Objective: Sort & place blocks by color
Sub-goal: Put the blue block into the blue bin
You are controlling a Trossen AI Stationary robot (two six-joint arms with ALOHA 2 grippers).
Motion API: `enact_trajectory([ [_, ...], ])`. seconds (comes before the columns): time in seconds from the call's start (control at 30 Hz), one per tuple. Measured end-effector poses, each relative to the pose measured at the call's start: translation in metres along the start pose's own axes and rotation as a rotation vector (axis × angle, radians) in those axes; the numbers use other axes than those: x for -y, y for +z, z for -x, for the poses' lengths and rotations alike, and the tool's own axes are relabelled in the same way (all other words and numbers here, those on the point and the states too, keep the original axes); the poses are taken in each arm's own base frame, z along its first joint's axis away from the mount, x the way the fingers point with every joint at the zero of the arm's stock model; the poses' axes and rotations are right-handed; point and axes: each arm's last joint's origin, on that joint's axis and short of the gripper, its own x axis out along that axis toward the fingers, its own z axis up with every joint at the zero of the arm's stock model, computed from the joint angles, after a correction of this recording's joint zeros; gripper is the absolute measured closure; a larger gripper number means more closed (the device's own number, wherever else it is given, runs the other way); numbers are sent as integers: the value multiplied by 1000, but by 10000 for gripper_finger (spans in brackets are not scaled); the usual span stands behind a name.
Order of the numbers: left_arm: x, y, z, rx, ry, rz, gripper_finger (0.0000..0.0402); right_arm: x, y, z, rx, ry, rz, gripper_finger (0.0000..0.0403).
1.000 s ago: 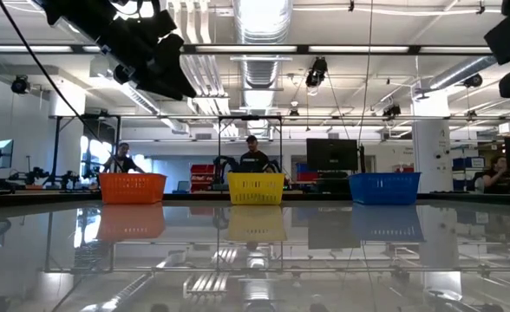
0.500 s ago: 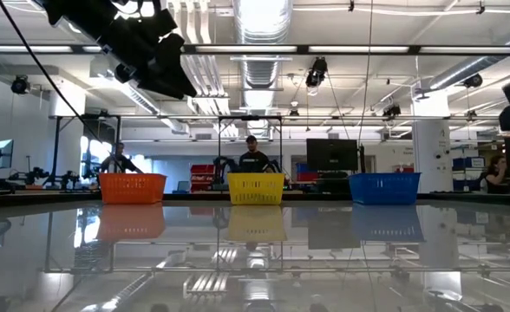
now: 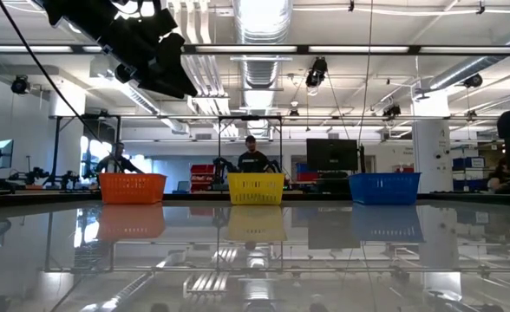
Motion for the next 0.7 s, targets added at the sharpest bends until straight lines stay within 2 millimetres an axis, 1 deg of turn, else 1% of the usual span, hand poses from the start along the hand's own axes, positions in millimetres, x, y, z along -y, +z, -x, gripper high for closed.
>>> enact_trajectory([
  [0.1,0,0,0,0,0,0,182,4,1,4,45,-21,-15,283],
  [0.23,0,0,0,0,0,0,182,14,10,21,154,-60,-62,283],
  [0.3,0,0,0,1,0,0,182,22,16,31,213,-85,-98,283],
  [0.37,0,0,0,3,-1,-14,182,35,23,41,270,-116,-157,283],
  [0.47,0,0,0,4,-1,-17,182,66,34,56,322,-142,-281,283],
  [0.53,0,1,0,6,-1,-16,182,92,39,66,330,-136,-378,283],
  [0.6,0,1,0,6,-1,-16,182,121,41,76,331,-137,-463,283],
  [0.7,0,0,0,4,-1,-17,182,170,37,88,310,-157,-613,283],
])
